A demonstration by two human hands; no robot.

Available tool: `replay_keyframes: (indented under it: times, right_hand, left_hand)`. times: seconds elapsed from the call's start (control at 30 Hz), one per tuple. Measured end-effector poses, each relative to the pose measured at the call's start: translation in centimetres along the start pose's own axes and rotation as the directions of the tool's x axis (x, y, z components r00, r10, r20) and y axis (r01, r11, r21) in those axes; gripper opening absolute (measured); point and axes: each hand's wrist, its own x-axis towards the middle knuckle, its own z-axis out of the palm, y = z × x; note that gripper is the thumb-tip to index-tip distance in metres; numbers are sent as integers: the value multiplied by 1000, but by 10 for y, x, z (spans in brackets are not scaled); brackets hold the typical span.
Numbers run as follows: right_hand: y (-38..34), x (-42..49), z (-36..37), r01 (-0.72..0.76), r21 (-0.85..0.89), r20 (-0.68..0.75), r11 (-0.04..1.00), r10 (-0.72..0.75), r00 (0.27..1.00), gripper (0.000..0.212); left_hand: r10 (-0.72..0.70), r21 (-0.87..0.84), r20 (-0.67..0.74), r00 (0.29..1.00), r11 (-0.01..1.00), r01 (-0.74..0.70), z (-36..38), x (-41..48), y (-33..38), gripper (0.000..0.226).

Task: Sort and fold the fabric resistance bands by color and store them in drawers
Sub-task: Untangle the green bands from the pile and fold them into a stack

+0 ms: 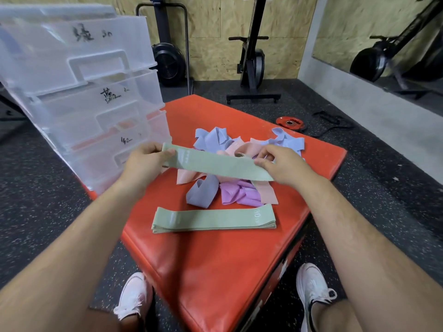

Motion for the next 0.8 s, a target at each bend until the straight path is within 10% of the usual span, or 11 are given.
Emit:
replay_keyframes:
  times: [0.27,0.63,0.8]
  right_hand:
    - [-2,-36,7,22,74,266,997,-41,963,4]
    - [-1,-54,40,154,-206,347,966,-74,935,11]
    - [-2,-56,37,259,-373,353,891,-122,928,26]
  left_hand:
    - [-125,373,207,970,927,40,-30,-30,-41,19]
    - [87,728,341,936,605,-322,-20,-41,-93,20]
    - [160,735,491,856,452,-506,-7,-50,-81,60]
